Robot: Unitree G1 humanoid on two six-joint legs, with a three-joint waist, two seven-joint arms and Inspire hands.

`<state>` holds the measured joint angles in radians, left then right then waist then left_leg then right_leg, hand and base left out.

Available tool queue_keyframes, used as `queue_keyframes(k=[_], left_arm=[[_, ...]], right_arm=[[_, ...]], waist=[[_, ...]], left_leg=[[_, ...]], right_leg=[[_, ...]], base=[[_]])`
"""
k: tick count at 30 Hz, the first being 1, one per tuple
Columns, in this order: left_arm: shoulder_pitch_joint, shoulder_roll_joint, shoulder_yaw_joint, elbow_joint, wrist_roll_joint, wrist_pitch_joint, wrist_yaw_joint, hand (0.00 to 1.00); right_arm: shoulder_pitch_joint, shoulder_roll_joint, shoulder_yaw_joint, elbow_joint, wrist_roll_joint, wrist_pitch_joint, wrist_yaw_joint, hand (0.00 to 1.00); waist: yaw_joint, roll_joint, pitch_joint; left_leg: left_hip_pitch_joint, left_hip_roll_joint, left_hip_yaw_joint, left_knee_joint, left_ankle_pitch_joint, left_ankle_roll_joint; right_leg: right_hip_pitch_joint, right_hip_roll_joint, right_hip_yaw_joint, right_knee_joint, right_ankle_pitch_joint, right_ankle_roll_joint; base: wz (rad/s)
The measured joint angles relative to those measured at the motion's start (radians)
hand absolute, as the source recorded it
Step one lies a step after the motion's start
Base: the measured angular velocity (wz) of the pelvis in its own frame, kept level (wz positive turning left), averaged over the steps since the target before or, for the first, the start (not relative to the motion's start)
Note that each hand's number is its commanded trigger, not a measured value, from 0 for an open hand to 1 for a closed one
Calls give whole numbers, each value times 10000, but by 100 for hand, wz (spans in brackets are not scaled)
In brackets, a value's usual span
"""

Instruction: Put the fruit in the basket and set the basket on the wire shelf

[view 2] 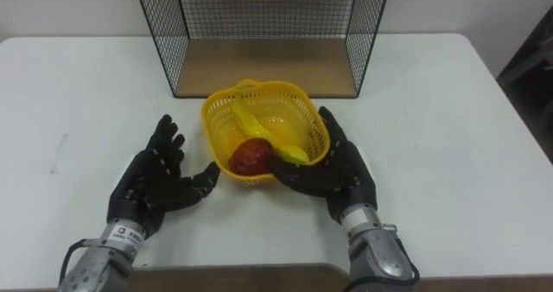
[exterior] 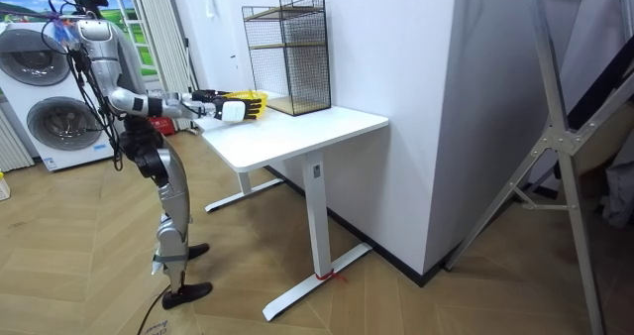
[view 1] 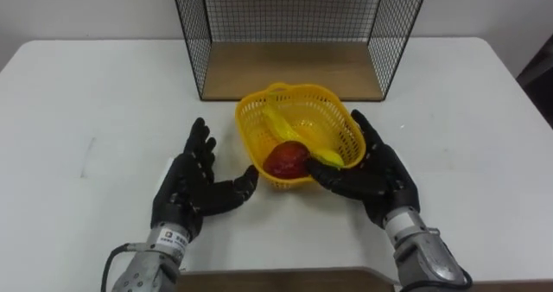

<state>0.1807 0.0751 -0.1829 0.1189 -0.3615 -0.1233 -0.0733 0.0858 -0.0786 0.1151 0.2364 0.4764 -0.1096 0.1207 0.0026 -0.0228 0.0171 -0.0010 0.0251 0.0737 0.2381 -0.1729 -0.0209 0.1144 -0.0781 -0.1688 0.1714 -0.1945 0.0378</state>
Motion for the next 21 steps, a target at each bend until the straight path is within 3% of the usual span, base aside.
queue_keyframes(k=[12,17,21], left_arm=[[-46,-160,-24,1,-285,131,10,0],[-114,-142,-92,12,-1585,188,9,0],[-115,-125,-189,12,-2016,240,7,0]], right_arm=[[-137,177,103,149,246,4,-13,0],[-287,170,130,333,353,4,-12,0],[-292,160,138,338,373,-4,-11,0]], waist=[[-223,-11,7],[-257,10,24],[-254,8,31]], left_leg=[[-27,4,18,-1,0,0],[10,8,67,-38,0,0],[25,28,101,-87,0,-1]], right_leg=[[1,0,5,4,1,0],[24,0,56,5,1,0],[-5,12,70,4,1,0]], base=[[0],[-2],[0]])
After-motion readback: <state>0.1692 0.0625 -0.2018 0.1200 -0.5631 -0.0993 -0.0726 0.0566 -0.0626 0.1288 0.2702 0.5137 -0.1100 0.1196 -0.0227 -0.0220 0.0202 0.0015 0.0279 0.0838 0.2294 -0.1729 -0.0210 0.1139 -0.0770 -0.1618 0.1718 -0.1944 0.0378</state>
